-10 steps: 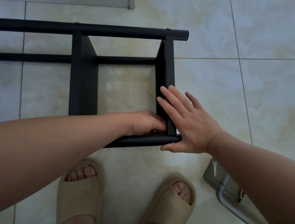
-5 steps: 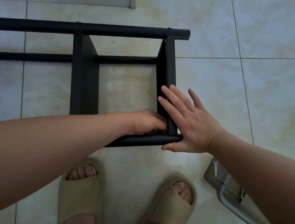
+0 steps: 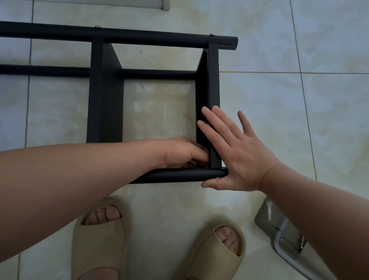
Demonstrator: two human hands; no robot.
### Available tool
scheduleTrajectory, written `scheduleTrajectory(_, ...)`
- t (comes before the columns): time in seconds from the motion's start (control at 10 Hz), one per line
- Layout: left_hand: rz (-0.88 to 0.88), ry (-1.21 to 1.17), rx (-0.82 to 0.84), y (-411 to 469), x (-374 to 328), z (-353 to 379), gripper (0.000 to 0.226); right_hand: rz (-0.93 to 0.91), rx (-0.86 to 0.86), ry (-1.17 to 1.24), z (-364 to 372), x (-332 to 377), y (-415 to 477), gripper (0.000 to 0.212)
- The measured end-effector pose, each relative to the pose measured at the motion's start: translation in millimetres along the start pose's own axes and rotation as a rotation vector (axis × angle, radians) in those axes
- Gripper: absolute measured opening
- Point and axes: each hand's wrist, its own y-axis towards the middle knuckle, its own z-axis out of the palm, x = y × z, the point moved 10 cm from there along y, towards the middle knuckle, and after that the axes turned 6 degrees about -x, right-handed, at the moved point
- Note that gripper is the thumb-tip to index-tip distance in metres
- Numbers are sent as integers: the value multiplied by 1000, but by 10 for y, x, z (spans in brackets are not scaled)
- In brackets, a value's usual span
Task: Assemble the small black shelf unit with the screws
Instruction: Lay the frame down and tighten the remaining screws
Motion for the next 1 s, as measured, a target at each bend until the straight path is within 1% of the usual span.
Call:
scheduleTrajectory(0.1, 9, 55, -22, -5, 0, -34, 22, 1, 1, 0, -2, 0, 3, 117)
scheduleTrajectory(0.2, 10, 19, -3, 6, 12, -34, 13, 5, 0, 2, -6, -2, 2, 117)
scheduleTrajectory(0.3, 6, -29, 16, 24, 36, -28, 12, 4, -2, 0, -11, 2, 0, 117)
scheduleTrajectory(0.4, -1, -62, 35, 28, 45, -18, 20, 5, 2, -4, -9, -1, -1, 117)
scheduleTrajectory(0.5, -11, -36, 42, -6, 28, 16, 10, 4, 10, -5, -4, 4, -2, 117)
scheduleTrajectory(0.6, -10, 65, -7, -24, 7, -15, 35, 4, 8, -2, -6, 4, 0, 117)
scheduleTrajectory(0.7, 8, 127, -39, -4, 7, -50, 28, 7, 10, -2, -3, 2, 1, 117)
scheduleTrajectory(0.8, 19, 132, -41, 13, 10, -67, 14, 9, 10, 1, 1, 0, 2, 118)
scheduleTrajectory(0.9, 26, 65, -5, 15, 11, -44, 22, 9, 7, 10, 2, -4, 1, 118)
scheduleTrajectory(1.0, 25, -4, 50, 9, 14, -11, 21, 8, 3, 11, -1, -4, 2, 118)
